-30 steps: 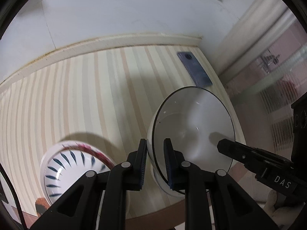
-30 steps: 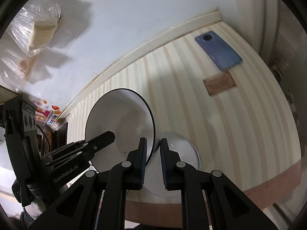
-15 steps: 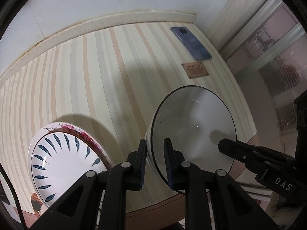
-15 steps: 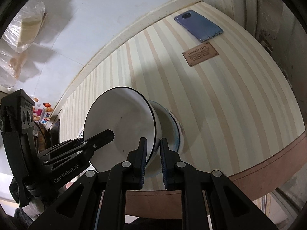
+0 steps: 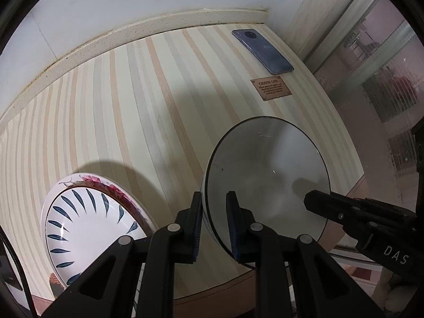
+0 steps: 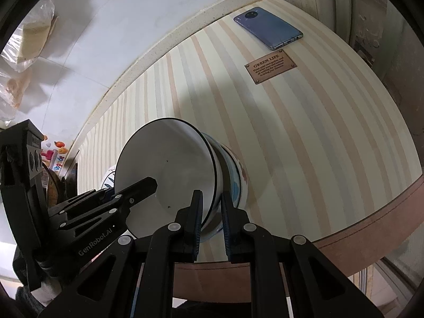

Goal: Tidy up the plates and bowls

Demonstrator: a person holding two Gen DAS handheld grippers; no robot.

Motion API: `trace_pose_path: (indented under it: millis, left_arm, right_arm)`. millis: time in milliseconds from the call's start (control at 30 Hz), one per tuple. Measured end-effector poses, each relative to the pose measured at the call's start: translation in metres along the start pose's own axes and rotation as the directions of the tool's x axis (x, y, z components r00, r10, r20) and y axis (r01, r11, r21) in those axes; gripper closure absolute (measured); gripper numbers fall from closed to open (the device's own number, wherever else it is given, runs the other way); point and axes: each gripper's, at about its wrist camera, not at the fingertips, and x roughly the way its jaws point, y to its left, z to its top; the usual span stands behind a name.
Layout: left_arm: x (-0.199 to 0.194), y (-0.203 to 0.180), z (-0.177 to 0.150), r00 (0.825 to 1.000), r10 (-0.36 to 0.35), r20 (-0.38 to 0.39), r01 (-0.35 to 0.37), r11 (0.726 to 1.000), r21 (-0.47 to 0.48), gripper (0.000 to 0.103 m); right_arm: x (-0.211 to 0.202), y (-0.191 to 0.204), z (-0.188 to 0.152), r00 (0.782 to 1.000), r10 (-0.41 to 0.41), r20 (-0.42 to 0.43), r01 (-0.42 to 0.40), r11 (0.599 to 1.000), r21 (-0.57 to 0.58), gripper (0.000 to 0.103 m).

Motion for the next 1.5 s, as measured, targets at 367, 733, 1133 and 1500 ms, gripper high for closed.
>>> trace_pose_path:
  millis: [367,733,1133,1500]
  left_arm:
    - [0.0,0.002,0.001,1.0,0.001,-0.019,-0.001,1.0,-0.003,0.087]
    - [-0.047,-0.002,-0.005,0.999,0.004,0.054,-0.006,1.0,0.026,0.087]
    - [-0.122,0.001,-0.033,0.99,-0.015,0.141,0.007,0.998,0.056,0.036]
    - [-0.167,-0.01,-0.045,0.977,-0.062,0.206,0.044,0.995,0.092,0.009]
  right_arm:
    - [-0.004,0.001,0.002,1.0,-0.021,-0.006,0.021,1.0,0.013,0.085]
    - [-0.036,0.014,-0.003,0.997,-0.064,0.043,0.064,0.998,0.001,0.062]
    - [-0.108,0.046,-0.042,0.983,-0.097,0.159,0.103,0.994,-0.032,0.007]
    - [-0.154,0.058,-0.071,0.96,-0.131,0.247,0.146,0.988,-0.042,0.002]
